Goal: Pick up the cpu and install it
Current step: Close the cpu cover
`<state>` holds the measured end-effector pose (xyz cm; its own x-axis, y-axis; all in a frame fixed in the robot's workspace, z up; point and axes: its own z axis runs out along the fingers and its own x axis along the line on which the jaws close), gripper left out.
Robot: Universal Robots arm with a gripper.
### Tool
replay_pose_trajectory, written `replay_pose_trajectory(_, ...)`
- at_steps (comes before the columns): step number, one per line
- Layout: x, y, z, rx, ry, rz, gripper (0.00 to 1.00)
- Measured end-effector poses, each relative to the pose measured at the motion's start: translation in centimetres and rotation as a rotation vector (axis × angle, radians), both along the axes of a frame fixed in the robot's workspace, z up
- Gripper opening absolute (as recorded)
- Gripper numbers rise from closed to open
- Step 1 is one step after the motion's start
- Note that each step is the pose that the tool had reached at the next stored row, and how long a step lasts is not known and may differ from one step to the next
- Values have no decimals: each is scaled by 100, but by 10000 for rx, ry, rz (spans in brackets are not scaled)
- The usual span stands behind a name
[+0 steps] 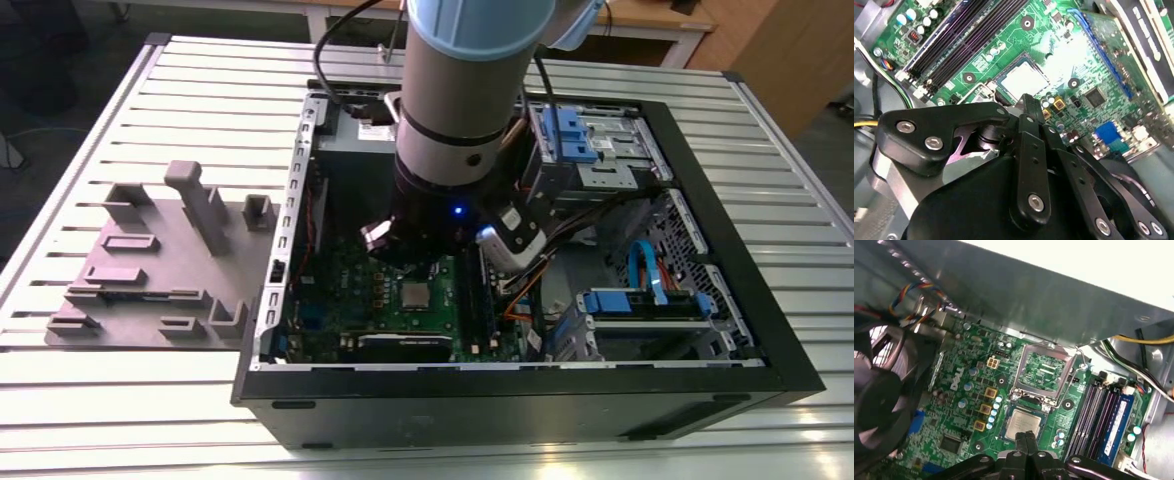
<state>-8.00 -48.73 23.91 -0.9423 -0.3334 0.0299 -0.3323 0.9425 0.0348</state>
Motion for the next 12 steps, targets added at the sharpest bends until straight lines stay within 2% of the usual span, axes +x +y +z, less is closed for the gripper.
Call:
replay_pose_trajectory(7,0,0,-29,-1,-13,1261,11)
replay_pose_trajectory(8,-1,-1,-32,33,-17,1386,11)
replay_pose_trajectory(9,-1,-1,-33,189,-28,1426,11)
replay_pose_trajectory(12,0,0,-34,729,-66,1495,11)
